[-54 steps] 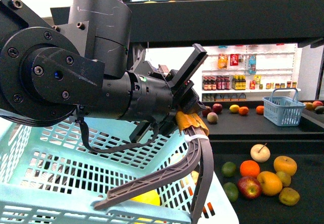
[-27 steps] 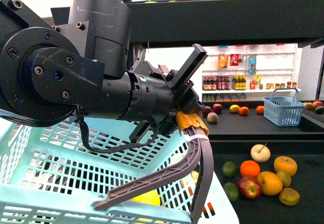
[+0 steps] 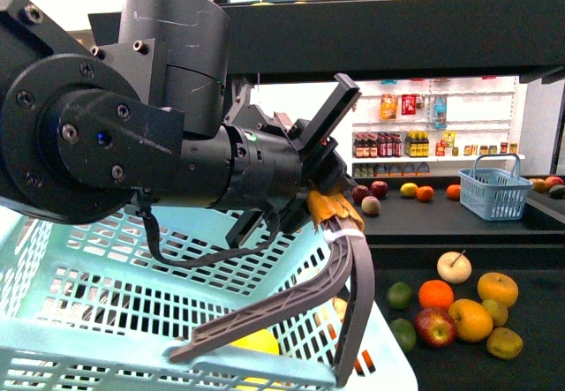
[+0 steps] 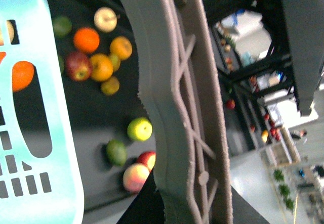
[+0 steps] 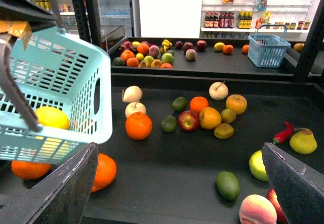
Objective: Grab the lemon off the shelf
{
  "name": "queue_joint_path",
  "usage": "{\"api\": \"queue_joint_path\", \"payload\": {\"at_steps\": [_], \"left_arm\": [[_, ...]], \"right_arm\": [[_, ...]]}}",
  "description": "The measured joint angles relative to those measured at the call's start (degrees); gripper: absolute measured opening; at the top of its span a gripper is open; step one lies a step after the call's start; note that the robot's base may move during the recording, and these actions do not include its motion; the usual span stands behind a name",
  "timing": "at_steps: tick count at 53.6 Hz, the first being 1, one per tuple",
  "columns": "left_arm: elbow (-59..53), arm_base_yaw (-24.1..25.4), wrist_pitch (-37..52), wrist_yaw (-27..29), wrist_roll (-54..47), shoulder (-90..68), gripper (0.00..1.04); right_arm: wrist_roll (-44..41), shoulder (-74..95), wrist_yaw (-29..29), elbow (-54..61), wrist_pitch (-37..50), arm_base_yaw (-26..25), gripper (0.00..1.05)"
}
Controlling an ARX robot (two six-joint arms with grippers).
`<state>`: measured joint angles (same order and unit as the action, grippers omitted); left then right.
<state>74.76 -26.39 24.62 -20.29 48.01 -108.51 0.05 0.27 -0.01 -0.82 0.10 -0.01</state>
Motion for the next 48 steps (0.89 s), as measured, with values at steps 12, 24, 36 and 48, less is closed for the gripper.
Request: {"api": "queue_joint_path", "payload": {"at_steps": [12,24,36,48], "left_arm": [[-0.2,1.1,7.0,7.0,2.7,-0.2,0.07],[-6.1,15.6,31.3,28.0,27.1,-0.7,0.07],[-6.9,28.8,40.9,33.1,31.7,-0.9,0.07],[-8.3,30.7,41.8,31.7,32.5,-1.1,0.07]], "right_arm": [[0.0,0.0,0.0,0.0,0.0,0.0,0.97],[0.0,0.0,-0.2,0.0,0.0,0.0,0.97],[0.0,0.0,-0.1,0.0,0.0,0.0,0.97],[0.0,0.0,0.0,0.0,0.0,0.0,0.97]]}}
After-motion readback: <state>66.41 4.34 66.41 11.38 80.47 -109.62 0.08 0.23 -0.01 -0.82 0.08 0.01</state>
